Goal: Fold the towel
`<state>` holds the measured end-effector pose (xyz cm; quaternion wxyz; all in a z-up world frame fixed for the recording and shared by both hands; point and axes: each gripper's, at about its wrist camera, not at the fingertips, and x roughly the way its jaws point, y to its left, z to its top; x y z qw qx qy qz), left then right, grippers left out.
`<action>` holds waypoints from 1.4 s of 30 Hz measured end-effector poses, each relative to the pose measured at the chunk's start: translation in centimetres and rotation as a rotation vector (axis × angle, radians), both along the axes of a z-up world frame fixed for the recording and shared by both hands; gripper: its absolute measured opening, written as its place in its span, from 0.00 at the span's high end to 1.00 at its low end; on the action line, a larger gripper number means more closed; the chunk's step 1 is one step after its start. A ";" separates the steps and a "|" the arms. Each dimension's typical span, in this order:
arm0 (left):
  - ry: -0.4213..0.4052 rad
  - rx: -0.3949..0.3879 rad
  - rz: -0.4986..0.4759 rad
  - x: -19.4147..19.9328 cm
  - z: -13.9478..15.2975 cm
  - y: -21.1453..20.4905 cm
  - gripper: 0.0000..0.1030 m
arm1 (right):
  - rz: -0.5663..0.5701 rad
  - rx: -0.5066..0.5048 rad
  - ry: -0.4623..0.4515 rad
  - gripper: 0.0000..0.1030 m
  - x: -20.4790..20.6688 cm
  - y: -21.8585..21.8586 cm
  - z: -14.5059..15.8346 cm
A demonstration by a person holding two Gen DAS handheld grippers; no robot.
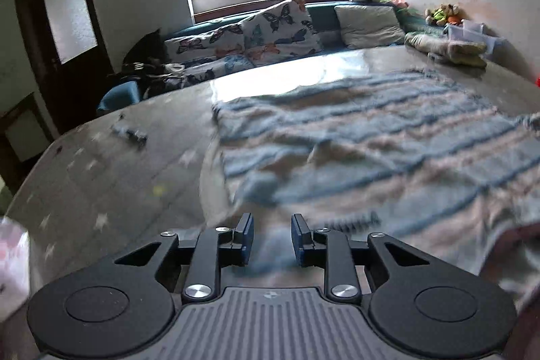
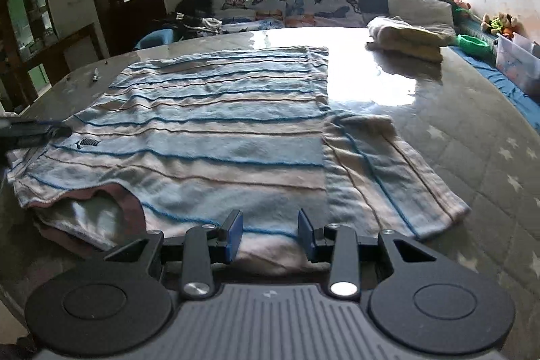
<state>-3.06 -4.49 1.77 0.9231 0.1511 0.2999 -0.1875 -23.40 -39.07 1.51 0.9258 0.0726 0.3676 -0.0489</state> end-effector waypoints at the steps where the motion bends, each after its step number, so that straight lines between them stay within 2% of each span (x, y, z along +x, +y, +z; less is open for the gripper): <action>1: 0.002 -0.001 0.016 -0.4 -0.2 0.4 0.74 | -0.006 -0.005 0.001 0.65 -0.3 -0.1 0.0; 4: 0.007 -0.032 0.077 -1.3 -0.4 1.8 0.69 | -0.033 -0.011 -0.014 0.65 -1.2 -0.8 0.4; 8: 0.007 -0.062 0.143 -1.8 -0.4 3.3 0.68 | -0.091 -0.012 -0.043 0.65 -1.3 -2.2 0.9; 10: 0.006 -0.070 0.164 -2.1 -0.5 3.8 0.62 | -0.112 -0.030 -0.029 0.65 -1.1 -2.8 0.3; 18: 0.004 -0.060 0.231 -2.5 -0.1 5.2 0.60 | -0.215 -0.075 -0.050 0.64 -2.6 -5.2 0.7; 20: 0.001 -0.070 0.235 -2.7 0.2 5.3 0.56 | -0.252 -0.071 -0.053 0.64 -2.7 -6.2 0.7; 21: -0.001 -0.074 0.236 -2.8 0.4 5.3 0.50 | -0.271 -0.068 -0.052 0.64 -2.6 -6.7 0.6; 26: -0.019 -0.090 0.198 -3.8 1.5 4.1 0.38 | -0.358 -0.019 -0.054 0.63 -2.3 -9.1 -0.3; 28: -0.025 -0.099 0.181 -4.1 1.9 3.6 0.28 | -0.383 0.023 -0.066 0.63 -2.4 -9.8 -0.7; 30: -0.031 -0.104 0.160 -4.4 2.2 2.9 0.21 | -0.392 0.036 -0.074 0.64 -2.3 -9.9 -0.9; 32: -0.030 -0.108 0.131 -4.7 2.4 2.0 0.17 | -0.387 0.038 -0.089 0.75 -2.4 -9.7 -0.6; 33: -0.029 -0.109 0.116 -4.8 2.5 1.6 0.15 | -0.384 0.039 -0.098 0.87 -2.5 -9.6 -0.5; 37: -0.029 -0.109 0.054 -5.4 2.7 -0.3 0.07 | -0.369 0.043 -0.134 0.92 -2.8 -9.1 0.2; 42: -0.015 -0.118 0.006 -5.8 2.6 -1.9 0.03 | -0.304 0.027 -0.200 0.93 -3.3 -7.6 2.5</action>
